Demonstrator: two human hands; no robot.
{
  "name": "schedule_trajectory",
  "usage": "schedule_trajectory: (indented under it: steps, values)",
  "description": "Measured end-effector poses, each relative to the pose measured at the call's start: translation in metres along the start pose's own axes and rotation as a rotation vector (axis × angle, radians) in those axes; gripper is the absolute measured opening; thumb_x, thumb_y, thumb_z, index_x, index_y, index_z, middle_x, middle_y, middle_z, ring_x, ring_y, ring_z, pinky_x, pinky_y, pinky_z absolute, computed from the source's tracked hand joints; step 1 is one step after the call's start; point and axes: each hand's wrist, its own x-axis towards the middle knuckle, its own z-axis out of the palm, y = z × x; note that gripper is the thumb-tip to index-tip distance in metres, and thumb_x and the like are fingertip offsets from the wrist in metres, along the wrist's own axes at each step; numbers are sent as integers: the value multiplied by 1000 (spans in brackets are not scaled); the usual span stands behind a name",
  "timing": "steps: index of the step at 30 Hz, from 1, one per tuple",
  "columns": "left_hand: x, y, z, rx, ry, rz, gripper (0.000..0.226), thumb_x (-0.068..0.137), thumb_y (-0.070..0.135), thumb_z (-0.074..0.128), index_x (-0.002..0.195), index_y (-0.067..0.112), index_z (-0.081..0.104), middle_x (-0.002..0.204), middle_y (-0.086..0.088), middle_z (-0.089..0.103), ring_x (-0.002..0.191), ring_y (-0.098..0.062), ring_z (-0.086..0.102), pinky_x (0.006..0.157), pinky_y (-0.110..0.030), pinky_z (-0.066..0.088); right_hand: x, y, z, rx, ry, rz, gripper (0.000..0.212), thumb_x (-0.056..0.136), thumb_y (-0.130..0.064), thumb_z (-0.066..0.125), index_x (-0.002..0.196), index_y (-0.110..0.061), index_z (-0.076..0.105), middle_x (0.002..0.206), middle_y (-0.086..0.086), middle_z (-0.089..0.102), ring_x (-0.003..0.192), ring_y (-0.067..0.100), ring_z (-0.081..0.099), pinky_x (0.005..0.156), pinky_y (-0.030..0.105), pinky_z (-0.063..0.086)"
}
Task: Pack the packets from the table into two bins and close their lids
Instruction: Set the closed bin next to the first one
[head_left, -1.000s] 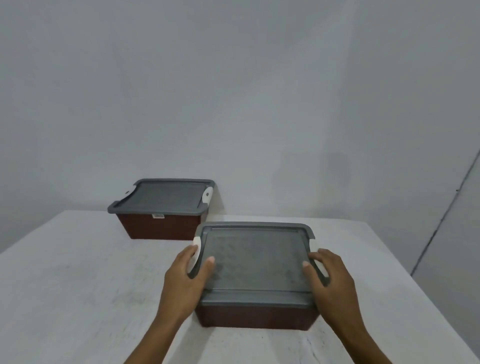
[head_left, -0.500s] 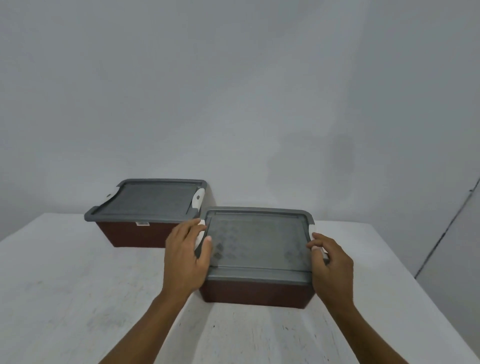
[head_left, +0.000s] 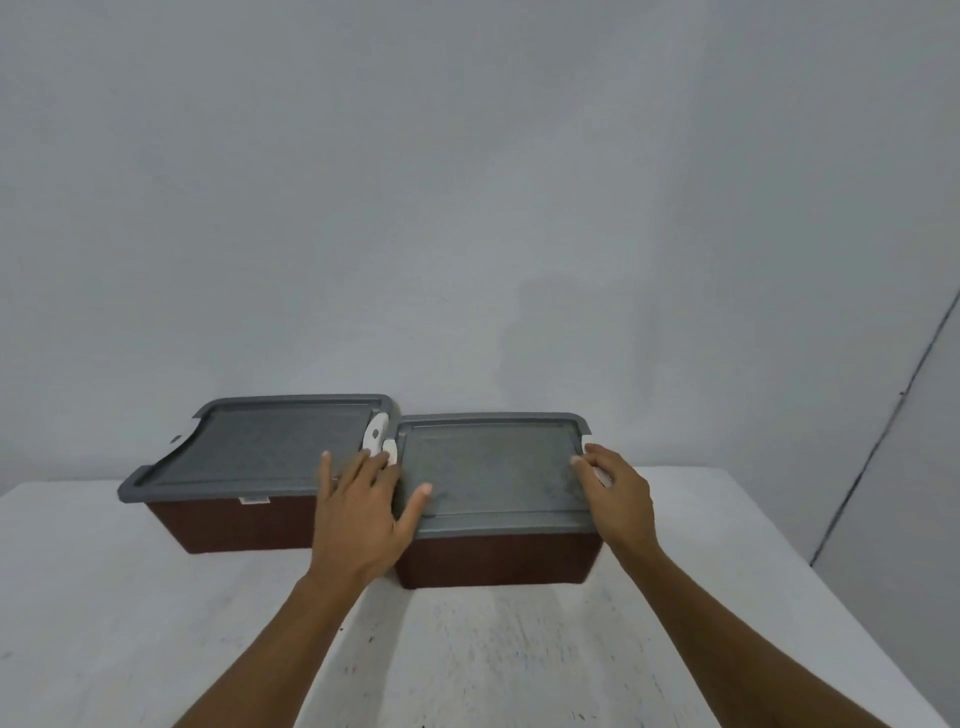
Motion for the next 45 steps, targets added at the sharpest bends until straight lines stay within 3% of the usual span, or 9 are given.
schedule_trajectory:
  steps: [9, 15, 21, 23, 26, 30, 36, 42, 45]
  values:
    - [23, -19, 1, 70, -23, 3, 70, 96, 61, 13, 109, 19, 69, 114, 2, 70, 118, -15, 59, 118, -56, 12, 19, -6, 27, -20, 23, -98, 6, 93, -32, 60, 91, -26, 59, 105, -12, 56, 98, 11, 54, 91, 31, 42]
    - [43, -33, 4, 124, -18, -6, 65, 99, 51, 9, 95, 21, 67, 96, 6, 70, 99, -14, 64, 116, -57, 16, 43, -1, 52, -121, 26, -181, 13, 92, -33, 60, 85, -22, 64, 102, -9, 61, 89, 12, 57, 79, 30, 43]
    - [57, -30, 11, 134, -66, -36, 65, 99, 47, 5, 96, 22, 64, 103, 6, 68, 100, -15, 64, 114, -59, 18, 64, 5, 54, -344, -6, -301, 22, 93, -31, 41, 81, -19, 56, 84, -5, 60, 76, 16, 57, 66, 32, 46]
    - [54, -33, 9, 106, -101, -17, 67, 98, 53, 4, 104, 23, 63, 111, 7, 66, 109, -14, 61, 115, -61, 12, 60, 3, 51, -512, 4, -309, 24, 91, -35, 34, 80, -23, 52, 81, -7, 59, 76, 17, 58, 71, 37, 48]
    - [45, -57, 4, 73, -160, 75, 77, 93, 64, -1, 131, 25, 52, 136, 7, 55, 132, -13, 46, 115, -62, 2, 48, -9, 52, -705, 14, -311, 26, 96, -31, 36, 86, -23, 58, 92, -6, 63, 94, 18, 59, 95, 48, 39]
    - [20, -109, -6, 47, -169, 98, 92, 85, 71, -13, 142, 25, 42, 153, 2, 39, 140, -17, 37, 119, -49, 12, 18, -37, 78, -792, -102, -442, 30, 97, -42, 36, 95, -25, 61, 100, -6, 66, 96, 15, 58, 97, 39, 35]
    - [23, -162, -15, 38, -171, 123, 81, 89, 72, 3, 133, 25, 52, 144, 0, 49, 131, -19, 47, 112, -42, 31, -17, -83, 163, -775, -258, -525, 38, 98, -53, 30, 113, -29, 54, 113, -8, 60, 104, 12, 54, 98, 34, 37]
    - [37, -167, -1, 65, -29, 188, 69, 94, 63, 15, 108, 21, 68, 109, 2, 70, 96, -17, 66, 77, -33, 52, -22, -80, 194, -760, -83, -535, 38, 94, -50, 29, 105, -28, 58, 102, -10, 63, 90, 8, 55, 88, 29, 43]
    - [39, -167, 2, 53, -30, 185, 63, 93, 61, 19, 109, 22, 65, 107, 3, 69, 95, -15, 64, 74, -32, 51, -20, -80, 196, -778, -73, -530, 40, 93, -48, 28, 109, -27, 57, 105, -8, 63, 91, 8, 56, 88, 30, 45]
